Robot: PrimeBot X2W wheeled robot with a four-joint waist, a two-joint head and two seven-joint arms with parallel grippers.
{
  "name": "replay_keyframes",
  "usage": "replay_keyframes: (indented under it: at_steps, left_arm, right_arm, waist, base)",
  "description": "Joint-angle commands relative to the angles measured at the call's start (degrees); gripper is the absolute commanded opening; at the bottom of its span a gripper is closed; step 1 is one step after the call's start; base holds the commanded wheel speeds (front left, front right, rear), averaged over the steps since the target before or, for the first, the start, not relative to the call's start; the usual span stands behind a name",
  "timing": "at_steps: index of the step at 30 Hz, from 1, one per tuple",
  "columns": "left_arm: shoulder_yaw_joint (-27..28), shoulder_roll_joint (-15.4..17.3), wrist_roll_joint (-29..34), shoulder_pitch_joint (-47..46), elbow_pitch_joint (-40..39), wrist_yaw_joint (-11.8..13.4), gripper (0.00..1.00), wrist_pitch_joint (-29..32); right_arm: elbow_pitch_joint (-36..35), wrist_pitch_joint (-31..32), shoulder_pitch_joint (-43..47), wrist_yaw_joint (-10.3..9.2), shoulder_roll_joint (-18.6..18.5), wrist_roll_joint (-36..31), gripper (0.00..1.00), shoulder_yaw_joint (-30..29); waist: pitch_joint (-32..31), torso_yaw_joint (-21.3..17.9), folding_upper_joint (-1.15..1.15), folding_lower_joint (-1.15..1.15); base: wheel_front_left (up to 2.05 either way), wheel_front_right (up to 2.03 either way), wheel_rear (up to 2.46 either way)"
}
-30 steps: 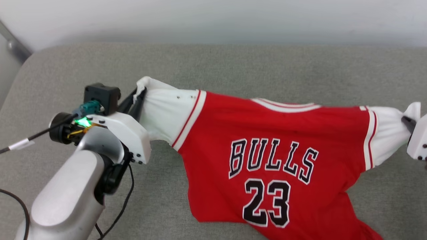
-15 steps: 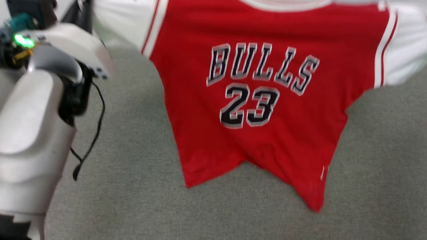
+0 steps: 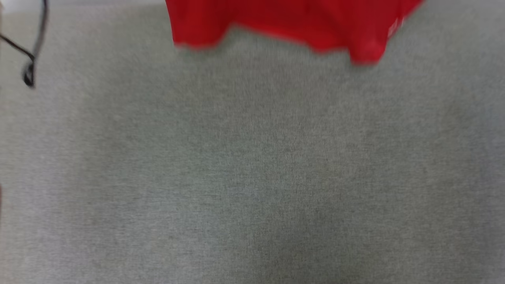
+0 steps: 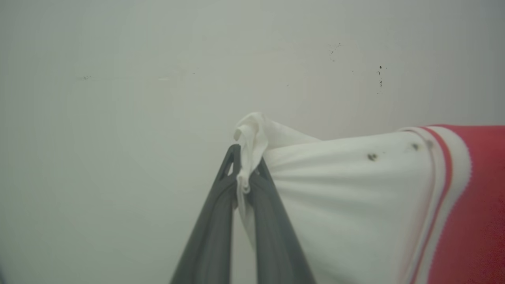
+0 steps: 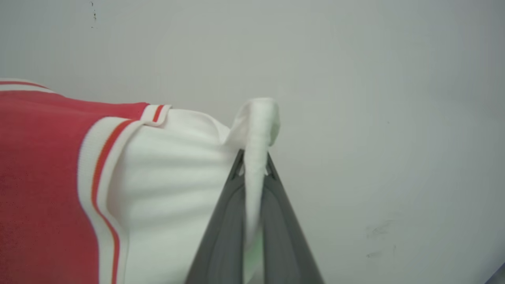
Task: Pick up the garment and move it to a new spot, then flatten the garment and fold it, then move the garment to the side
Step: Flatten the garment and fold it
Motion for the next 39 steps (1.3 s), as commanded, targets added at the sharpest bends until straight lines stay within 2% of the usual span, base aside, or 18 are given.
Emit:
replay_keyframes:
  at_steps: [1, 6, 13, 23, 30, 35, 39]
  left_arm:
    - [0.7, 0.5, 0.1, -2.1, 1.2, 0.0, 0.0, -0.9]
    - [1.3, 0.7, 0.4, -9.5, 3.9, -1.2, 0.0, -3.2]
    - [1.9, 0.9, 0.4, -15.1, 6.7, -2.5, 0.0, -5.6]
    - [3.0, -0.2, -1.1, -16.5, 12.5, -5.1, 0.0, -8.4]
    - [5.0, -0.8, -2.4, -11.2, 14.8, -7.4, 0.0, -9.1]
    - [9.7, -0.8, -3.0, -2.0, 9.5, -8.5, 0.0, -9.2]
    - [13.7, -1.9, -2.6, 9.4, 3.6, -8.9, 0.0, -9.2]
  right_arm:
    - [1.2, -1.3, -2.6, -0.12, -0.5, -0.7, 0.0, 0.5]
    - [4.3, -5.8, -10.8, -0.11, -0.5, -0.6, 0.0, 3.3]
    - [8.6, -9.1, -17.9, -0.11, -0.1, 0.3, 0.0, 6.5]
    - [17.4, -13.4, -22.2, -0.1, 0.9, 3.0, 0.0, 11.5]
    - [22.0, -15.9, -19.0, -0.1, 1.0, 5.9, 0.0, 15.3]
    - [21.1, -17.3, -13.1, -0.1, 0.1, 8.2, 0.0, 18.7]
    - [17.7, -17.5, -3.9, -0.11, -1.3, 10.9, 0.0, 19.9]
  waist:
    - [4.7, -0.7, 0.0, -0.01]
    - [10.2, -1.6, 0.0, -0.01]
    - [16.3, -2.5, 0.0, -0.01]
    - [21.2, -2.7, 0.0, -0.01]
    - [19.8, -2.3, 0.0, -0.01]
    - [16.2, -1.8, 0.0, -0.01]
    - [11.6, -1.2, 0.0, -0.01]
  base:
    - [0.0, 0.0, 0.0]
    - [0.0, 0.0, 0.0]
    - [0.0, 0.0, 0.0]
    - [0.0, 0.0, 0.0]
    - [0.0, 0.0, 0.0]
    - [0.0, 0.0, 0.0]
    - [0.0, 0.0, 0.0]
